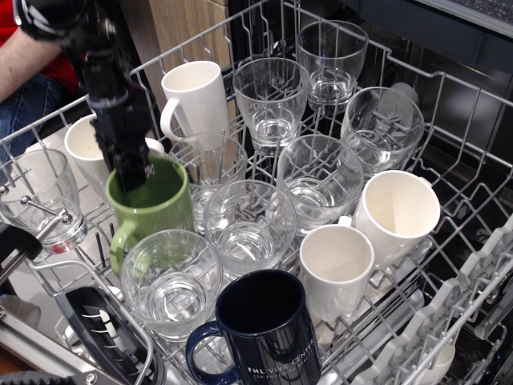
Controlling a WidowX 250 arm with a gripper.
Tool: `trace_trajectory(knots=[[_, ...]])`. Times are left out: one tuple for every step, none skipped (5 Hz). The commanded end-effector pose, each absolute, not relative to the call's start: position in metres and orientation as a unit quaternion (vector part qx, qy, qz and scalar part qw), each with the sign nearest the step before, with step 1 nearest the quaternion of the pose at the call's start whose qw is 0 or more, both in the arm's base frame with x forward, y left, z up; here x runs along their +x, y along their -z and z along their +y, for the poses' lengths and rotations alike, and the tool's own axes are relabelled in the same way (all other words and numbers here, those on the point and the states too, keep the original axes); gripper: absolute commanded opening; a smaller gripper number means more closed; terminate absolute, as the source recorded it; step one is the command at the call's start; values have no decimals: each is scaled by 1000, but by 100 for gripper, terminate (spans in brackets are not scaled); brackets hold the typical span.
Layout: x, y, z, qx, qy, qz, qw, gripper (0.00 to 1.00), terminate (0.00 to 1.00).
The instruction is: Pick up green mug
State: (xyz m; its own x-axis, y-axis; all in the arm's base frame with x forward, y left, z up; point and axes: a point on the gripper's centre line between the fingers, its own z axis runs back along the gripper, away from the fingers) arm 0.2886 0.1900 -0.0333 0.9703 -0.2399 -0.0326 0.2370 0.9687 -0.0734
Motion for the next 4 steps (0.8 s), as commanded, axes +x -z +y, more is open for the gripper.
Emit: trace_trajectory(knots=[[314, -59, 199, -24, 120, -4, 992, 0, 0], [308, -87, 191, -23, 123, 33, 992, 0, 0], [306, -116, 184, -25, 118, 58, 991, 0, 0], [302, -132, 182, -22, 129, 67, 989, 0, 0]])
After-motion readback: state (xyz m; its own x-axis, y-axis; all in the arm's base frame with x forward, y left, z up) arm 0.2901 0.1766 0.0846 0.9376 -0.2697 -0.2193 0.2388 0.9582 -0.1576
